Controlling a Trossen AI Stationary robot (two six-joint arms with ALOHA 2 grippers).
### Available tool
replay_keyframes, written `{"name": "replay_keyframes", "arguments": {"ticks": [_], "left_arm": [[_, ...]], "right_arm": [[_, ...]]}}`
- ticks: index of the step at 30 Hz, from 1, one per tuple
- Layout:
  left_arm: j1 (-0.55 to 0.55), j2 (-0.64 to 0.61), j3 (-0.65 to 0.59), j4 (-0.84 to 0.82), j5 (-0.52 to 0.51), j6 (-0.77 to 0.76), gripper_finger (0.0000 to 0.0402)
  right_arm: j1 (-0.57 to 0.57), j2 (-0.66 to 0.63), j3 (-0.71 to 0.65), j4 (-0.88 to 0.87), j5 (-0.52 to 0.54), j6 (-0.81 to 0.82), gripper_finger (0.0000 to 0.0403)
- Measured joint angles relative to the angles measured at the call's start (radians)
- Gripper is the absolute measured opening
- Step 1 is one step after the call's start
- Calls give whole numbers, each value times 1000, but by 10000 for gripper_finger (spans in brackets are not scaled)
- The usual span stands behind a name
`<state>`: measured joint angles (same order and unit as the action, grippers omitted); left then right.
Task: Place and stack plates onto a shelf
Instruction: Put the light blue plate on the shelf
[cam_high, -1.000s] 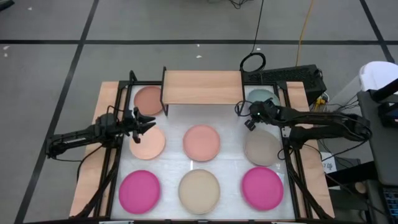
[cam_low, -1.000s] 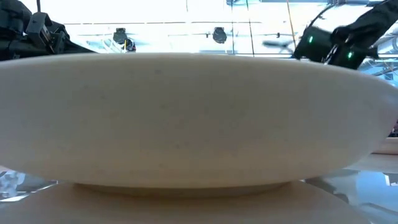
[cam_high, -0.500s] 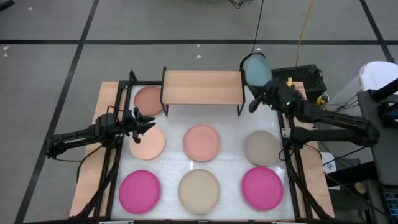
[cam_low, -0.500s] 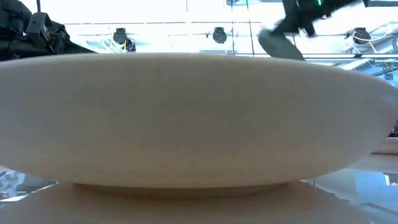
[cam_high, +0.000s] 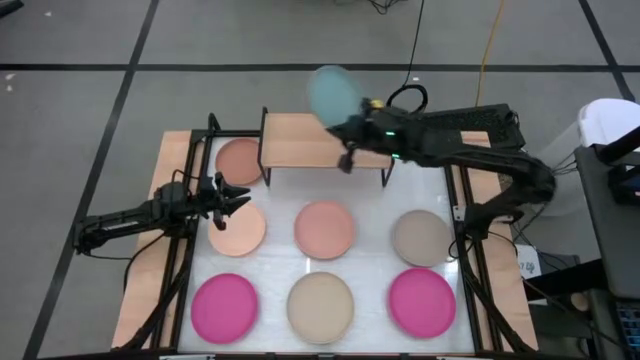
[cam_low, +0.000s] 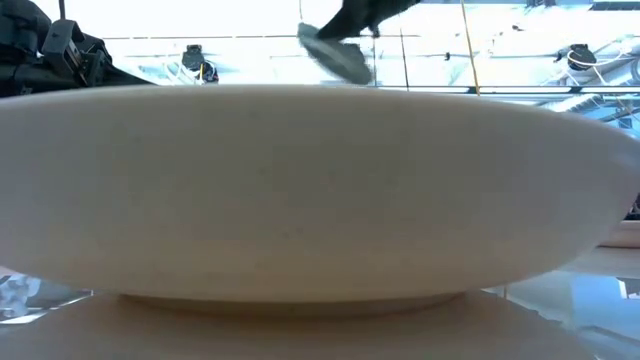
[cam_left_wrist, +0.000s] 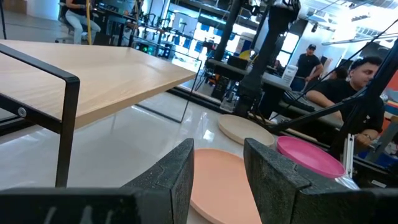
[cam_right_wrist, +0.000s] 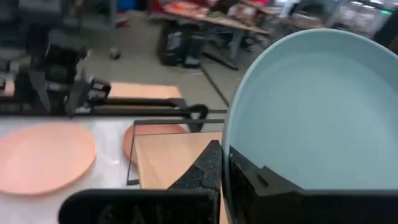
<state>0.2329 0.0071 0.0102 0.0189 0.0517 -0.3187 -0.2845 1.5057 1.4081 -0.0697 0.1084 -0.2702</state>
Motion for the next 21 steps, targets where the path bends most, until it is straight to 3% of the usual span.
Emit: {"name": "replay_keyframes", "arguments": {"ticks": [6, 11, 21], "left_arm": [[0, 0, 0, 0, 0, 0, 145], [0, 0, 0, 0, 0, 0, 145], [0, 0, 0, 0, 0, 0, 145]], "right_arm": [[-11, 189, 24, 161, -135, -139, 0], [-39, 307, 23, 200, -140, -186, 0], [-70, 408, 23, 207, -218, -188, 0]]}}
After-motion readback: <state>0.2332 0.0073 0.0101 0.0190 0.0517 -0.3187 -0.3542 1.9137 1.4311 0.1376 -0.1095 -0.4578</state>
